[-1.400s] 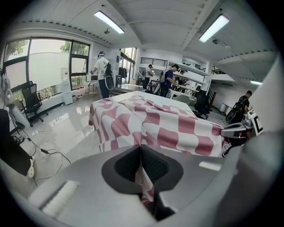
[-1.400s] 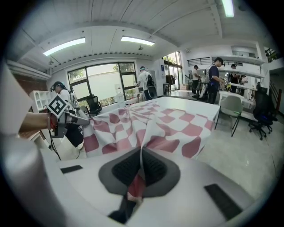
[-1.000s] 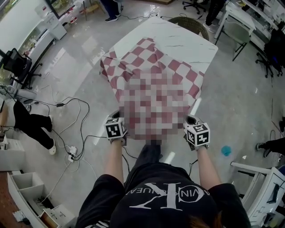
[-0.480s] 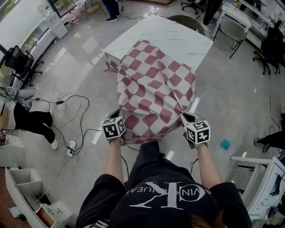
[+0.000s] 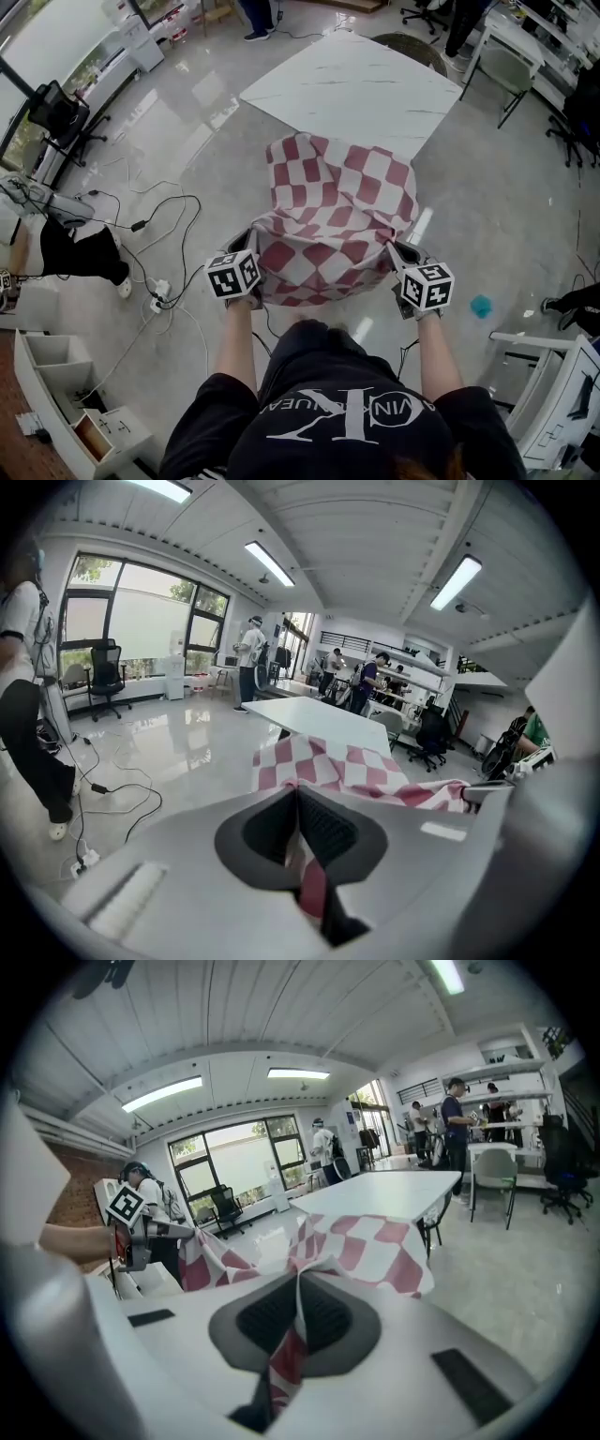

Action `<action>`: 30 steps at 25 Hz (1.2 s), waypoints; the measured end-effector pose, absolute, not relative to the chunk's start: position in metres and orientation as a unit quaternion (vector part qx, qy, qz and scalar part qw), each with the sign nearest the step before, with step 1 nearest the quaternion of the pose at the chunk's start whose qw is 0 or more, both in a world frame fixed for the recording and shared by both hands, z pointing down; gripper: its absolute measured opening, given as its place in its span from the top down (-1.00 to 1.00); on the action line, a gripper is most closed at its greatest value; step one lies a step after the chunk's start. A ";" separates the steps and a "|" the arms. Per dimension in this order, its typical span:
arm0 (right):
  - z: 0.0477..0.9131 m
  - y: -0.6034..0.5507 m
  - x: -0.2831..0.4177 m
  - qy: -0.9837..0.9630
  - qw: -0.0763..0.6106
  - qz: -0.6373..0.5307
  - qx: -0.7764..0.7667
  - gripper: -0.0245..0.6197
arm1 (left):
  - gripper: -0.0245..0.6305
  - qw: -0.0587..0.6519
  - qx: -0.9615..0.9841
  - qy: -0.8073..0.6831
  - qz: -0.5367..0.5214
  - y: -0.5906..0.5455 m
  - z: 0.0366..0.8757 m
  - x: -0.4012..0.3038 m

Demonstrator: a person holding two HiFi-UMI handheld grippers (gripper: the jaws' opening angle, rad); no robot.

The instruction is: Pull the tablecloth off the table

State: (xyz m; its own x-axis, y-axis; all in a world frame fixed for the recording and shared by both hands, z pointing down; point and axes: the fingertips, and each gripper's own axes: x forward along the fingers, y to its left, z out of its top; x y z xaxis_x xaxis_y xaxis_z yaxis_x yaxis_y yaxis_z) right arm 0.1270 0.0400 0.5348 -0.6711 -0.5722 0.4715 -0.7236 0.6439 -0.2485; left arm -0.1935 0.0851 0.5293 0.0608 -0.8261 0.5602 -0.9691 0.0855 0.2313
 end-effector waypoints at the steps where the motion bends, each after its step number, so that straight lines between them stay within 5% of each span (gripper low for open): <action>1: 0.534 0.042 0.124 -0.889 0.175 0.215 0.365 0.88 | 0.88 0.294 0.666 -0.676 0.119 0.087 0.526 -0.197; 30: 0.481 0.088 0.104 -0.864 0.082 0.210 0.451 0.88 | 0.88 0.234 0.733 -0.635 0.062 0.112 0.465 -0.243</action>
